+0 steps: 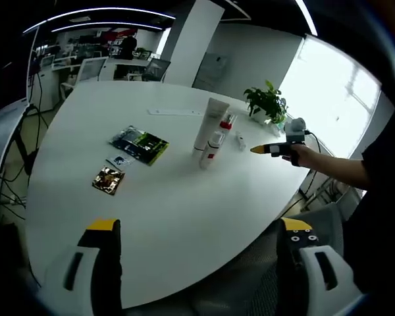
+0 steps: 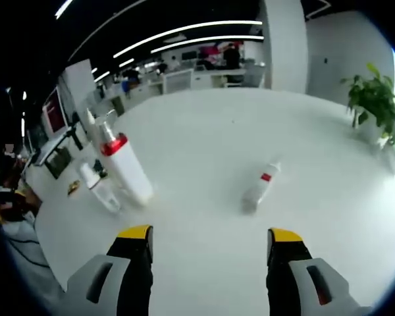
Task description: Arrange the skincare products in the storage area until every visible bottle or jar stands upright without overlapping.
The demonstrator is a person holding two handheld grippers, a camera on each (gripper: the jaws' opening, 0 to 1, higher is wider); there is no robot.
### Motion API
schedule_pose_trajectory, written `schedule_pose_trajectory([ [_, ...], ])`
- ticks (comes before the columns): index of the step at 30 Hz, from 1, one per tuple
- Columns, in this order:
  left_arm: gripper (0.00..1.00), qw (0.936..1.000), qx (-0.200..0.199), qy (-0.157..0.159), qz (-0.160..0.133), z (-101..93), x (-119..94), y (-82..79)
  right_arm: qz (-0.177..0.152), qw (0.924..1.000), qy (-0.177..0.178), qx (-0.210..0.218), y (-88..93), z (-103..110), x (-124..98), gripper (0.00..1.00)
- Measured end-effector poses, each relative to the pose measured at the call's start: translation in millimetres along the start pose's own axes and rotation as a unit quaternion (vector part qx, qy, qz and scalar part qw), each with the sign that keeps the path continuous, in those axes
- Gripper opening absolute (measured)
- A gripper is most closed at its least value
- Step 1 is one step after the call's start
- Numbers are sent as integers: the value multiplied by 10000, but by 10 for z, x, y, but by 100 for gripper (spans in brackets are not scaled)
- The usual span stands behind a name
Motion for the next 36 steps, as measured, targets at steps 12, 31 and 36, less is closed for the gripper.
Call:
schedule_pose_trajectory([
  [12,91,9999,-54,-46,115,-2,76,8,145,9990,316,277,-327,-359,391,60],
  [31,90,9997,-164,-117,166,29,100,23,505,9948,861,221,-409,-586,703,42],
  [36,90,9997,-164,-129,148,27,92,13,537,9947,864,142,-447,-632,752,38],
])
Point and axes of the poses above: the point that each gripper's makers call its tool centre point, and the gripper's own axes: x roughly forward along the fingers, z roughly to its left, y roughly out of its underside, the point moved 7 cm from there along -x, roughly backward along the fingers, and after that the axes turned 13 degrees about z, right-handed, at the moved point
